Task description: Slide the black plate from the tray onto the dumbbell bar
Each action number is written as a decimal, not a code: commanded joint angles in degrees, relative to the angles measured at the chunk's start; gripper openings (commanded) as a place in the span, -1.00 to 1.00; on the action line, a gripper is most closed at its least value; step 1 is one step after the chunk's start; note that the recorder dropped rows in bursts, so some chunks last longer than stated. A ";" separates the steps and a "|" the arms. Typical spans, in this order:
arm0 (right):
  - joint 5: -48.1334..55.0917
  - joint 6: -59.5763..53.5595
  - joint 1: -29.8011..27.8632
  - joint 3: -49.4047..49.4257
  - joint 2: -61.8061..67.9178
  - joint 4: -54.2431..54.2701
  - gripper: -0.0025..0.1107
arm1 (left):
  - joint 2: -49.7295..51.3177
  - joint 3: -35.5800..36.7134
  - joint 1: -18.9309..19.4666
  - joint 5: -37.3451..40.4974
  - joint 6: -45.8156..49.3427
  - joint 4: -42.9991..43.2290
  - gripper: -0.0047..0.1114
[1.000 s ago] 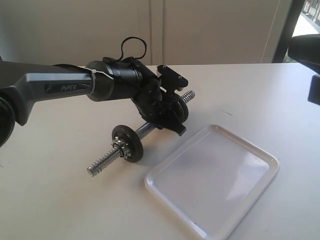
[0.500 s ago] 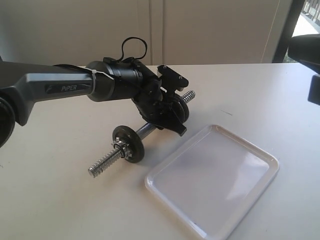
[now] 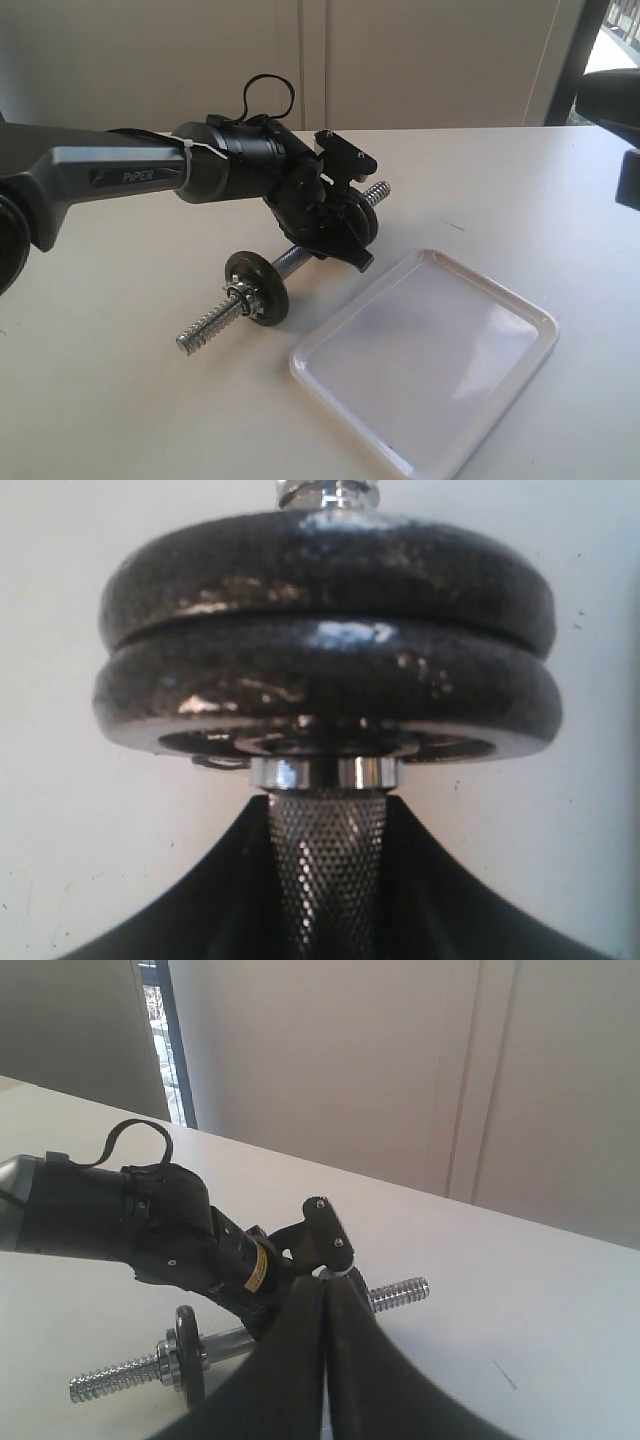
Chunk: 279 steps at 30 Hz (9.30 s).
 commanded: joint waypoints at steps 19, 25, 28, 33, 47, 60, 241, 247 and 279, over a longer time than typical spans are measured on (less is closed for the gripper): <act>-0.55 0.36 0.01 0.11 -0.98 -0.10 -0.96 | -0.07 -2.13 -0.28 -11.36 -1.12 0.51 0.02; -0.70 0.36 0.01 0.11 -0.96 -0.34 -0.96 | 0.39 -2.13 -0.28 -11.50 -0.66 1.14 0.02; -0.70 0.36 0.01 0.11 -0.96 -0.34 -0.96 | 0.39 -2.13 -0.28 -11.25 -0.66 1.14 0.02; -0.59 0.36 0.01 0.11 -0.96 -0.32 -0.96 | 0.27 -2.13 -0.28 -8.26 -0.66 2.91 0.02; -0.59 0.36 0.01 0.11 -0.96 -0.32 -0.96 | -4.76 -2.16 -0.28 -0.35 0.49 5.23 0.02; -0.59 0.36 0.01 0.11 -1.66 -0.70 -0.96 | -2.62 -2.16 0.06 6.02 5.56 2.43 0.02; -8.16 2.72 0.01 3.07 -17.20 -3.17 -0.96 | -126.29 100.57 38.70 -25.88 -7.02 -14.08 -0.92; -8.16 2.72 0.01 3.07 -17.20 -3.17 -0.96 | -126.29 100.57 37.80 -21.62 20.07 -21.91 -0.92; -8.16 2.72 0.01 3.07 -17.20 -3.07 -0.96 | -126.29 100.57 41.52 -10.35 7.68 -21.77 -0.92</act>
